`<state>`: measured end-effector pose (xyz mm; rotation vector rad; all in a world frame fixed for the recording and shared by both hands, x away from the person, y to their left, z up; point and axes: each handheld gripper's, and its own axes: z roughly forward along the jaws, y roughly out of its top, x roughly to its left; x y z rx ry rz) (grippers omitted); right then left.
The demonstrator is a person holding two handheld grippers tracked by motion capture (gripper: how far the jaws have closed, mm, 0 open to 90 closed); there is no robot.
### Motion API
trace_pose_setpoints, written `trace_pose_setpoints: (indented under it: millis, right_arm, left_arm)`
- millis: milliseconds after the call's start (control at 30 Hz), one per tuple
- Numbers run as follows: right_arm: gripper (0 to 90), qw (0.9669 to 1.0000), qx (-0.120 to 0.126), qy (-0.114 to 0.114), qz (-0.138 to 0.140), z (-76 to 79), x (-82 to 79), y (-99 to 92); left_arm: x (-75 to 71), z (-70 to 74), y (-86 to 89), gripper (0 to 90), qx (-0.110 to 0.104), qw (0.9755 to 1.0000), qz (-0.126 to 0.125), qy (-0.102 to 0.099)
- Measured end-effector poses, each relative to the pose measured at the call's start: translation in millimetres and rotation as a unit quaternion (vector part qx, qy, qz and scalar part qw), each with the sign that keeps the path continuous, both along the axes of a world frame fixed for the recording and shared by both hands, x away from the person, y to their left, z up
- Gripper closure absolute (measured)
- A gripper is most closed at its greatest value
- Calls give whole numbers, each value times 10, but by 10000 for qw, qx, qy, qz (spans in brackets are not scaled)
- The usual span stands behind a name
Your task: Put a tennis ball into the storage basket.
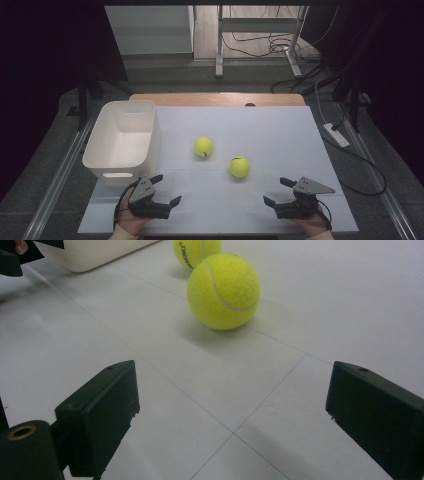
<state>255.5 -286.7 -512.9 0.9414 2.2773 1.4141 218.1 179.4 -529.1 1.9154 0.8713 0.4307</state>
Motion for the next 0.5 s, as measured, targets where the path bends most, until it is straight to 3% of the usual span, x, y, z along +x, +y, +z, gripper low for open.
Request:
trace_pose_setpoints:
  millis: [500]
  right_arm:
    - [75,10000,-6,2,-4,-1,7,-4]
  left_arm:
    - [9,-3,-12,51,-4,10000,-15,10]
